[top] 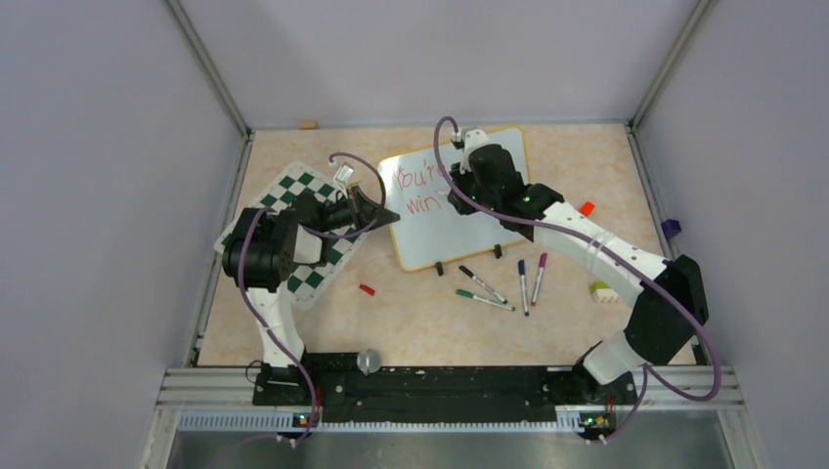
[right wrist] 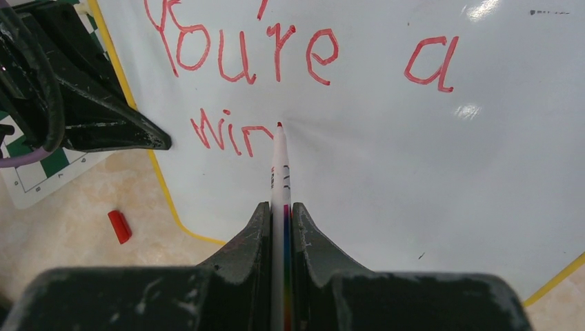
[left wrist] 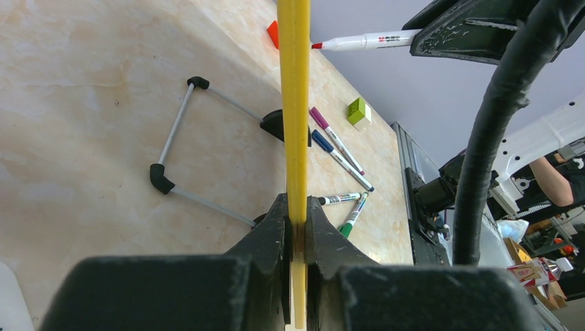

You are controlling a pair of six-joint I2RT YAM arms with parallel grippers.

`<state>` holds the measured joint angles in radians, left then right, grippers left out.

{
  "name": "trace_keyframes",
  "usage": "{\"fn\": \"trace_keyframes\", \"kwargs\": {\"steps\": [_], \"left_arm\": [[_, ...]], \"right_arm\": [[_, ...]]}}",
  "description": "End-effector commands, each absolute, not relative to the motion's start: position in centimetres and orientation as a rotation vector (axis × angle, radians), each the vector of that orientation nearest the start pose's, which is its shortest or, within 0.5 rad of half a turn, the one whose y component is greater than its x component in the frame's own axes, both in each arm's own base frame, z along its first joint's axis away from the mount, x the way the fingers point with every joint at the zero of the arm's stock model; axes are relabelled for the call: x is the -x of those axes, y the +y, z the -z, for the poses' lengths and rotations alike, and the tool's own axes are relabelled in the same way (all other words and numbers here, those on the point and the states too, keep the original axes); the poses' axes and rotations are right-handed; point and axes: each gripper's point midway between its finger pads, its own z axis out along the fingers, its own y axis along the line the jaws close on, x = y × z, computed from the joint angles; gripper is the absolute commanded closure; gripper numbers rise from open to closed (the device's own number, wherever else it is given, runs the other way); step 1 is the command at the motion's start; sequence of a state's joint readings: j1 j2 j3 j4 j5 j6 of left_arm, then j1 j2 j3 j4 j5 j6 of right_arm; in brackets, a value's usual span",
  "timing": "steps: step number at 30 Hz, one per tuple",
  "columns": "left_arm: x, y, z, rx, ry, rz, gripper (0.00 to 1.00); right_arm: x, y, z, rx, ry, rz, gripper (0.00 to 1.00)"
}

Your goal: Write a sentence on the whiteboard

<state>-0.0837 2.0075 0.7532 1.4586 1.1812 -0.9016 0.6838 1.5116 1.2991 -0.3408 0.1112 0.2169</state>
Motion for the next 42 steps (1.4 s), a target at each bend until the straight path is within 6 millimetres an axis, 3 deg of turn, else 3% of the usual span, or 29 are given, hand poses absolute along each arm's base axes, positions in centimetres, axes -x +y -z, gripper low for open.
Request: {"fn": "trace_keyframes", "kwargs": {"steps": [1,9,22,29,32,42], "left_arm": [[-36.8,-20.2,-15.9,-0.569,1.526,1.458,1.00],[-36.8,-20.2,-16.0,-0.572,1.524,1.457,1.00],[-36.8,-20.2,-15.9,-0.570,1.525,1.456,1.00],[-36.8,-20.2,-15.9,-0.570,1.526,1.457,1.00],[-36.9,-20.2,-15.9,-0.571,1.525,1.456,1.00],[-36.8,-20.2,-16.0,-0.571,1.524,1.454,1.00]], "right_arm": [[-36.5,27.6,-23.3,0.410,2.057,-0.415,1.00],[-36.5,27.4,-22.0,0.406,2.082,-0.395,1.00],[-34.7,26.2,-19.6,0.405,2.143,-0.392,1.00],[-34.2,25.9,-19.7,0.399,2.145,-0.394,1.00],[-34.2,26.1,-20.2,0.400,2.135,-0.407,1.00],[-35.3,27.3,-24.7,0.406,2.043,-0.456,1.00]]}}
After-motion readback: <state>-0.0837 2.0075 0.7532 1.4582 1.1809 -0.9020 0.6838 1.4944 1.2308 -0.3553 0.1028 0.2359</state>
